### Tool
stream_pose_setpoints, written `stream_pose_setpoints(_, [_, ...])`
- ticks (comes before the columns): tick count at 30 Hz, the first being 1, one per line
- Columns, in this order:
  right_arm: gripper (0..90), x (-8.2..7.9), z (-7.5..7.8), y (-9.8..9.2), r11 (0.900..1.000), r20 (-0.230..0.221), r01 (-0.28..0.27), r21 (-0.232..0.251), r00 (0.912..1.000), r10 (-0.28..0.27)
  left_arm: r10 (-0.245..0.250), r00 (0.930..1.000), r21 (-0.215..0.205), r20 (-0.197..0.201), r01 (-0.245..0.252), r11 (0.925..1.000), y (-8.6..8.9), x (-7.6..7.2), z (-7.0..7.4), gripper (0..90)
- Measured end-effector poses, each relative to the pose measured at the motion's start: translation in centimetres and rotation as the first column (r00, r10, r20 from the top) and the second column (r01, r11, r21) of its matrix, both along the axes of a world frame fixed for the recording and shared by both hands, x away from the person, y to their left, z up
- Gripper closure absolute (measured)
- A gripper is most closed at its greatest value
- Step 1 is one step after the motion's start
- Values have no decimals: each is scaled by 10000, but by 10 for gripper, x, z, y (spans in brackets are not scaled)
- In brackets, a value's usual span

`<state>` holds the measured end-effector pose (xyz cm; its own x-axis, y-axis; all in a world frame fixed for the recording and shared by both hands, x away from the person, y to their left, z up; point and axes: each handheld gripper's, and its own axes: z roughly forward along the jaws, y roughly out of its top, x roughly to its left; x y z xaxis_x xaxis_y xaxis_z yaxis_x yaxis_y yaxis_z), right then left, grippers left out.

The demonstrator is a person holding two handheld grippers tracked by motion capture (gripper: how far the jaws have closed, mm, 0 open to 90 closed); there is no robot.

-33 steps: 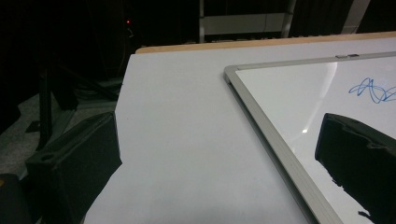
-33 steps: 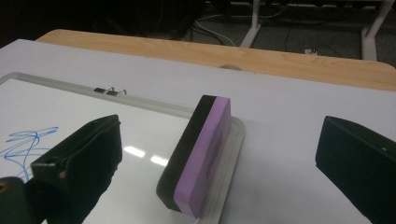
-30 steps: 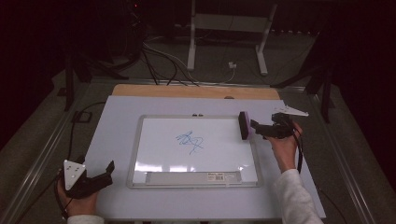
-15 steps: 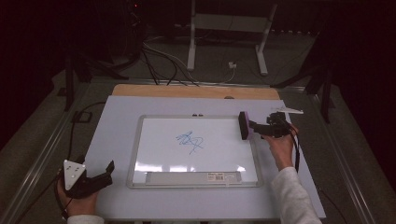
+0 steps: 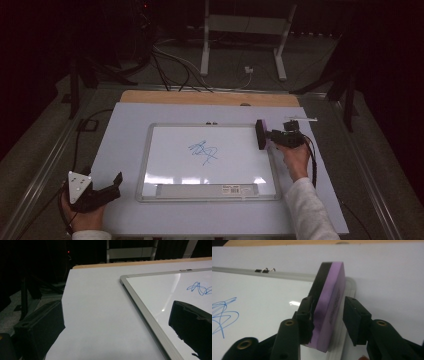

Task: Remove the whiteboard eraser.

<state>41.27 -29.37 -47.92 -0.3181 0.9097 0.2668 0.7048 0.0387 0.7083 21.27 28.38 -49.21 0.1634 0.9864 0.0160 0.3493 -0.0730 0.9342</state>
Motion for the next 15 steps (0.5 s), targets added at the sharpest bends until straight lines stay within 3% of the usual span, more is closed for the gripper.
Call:
stream_pose_setpoints(2, [590, 1, -1, 0, 9997, -162, 159, 191, 9997, -156, -8, 10000, -2, -13, 8, 10000, 0, 0, 0, 9])
stream_pose_setpoints(6, [513, 2, 0, 2, 9994, -320, 342, -10, 9989, -342, -27, 10000, 20, -14, 27, 10000, -1, 0, 0, 9])
stream_pose_setpoints(11, [456, 4, -5, 4, 9974, -650, 270, 664, 9976, -227, -36, 10000, 67, -59, 37, 10000, -1, 0, 0, 9])
stream_pose_setpoints(15, [423, 6, -8, 12, 9967, -762, 168, 791, 9970, -107, -8, 10000, 19, -19, 8, 10000, -1, 0, 0, 9])
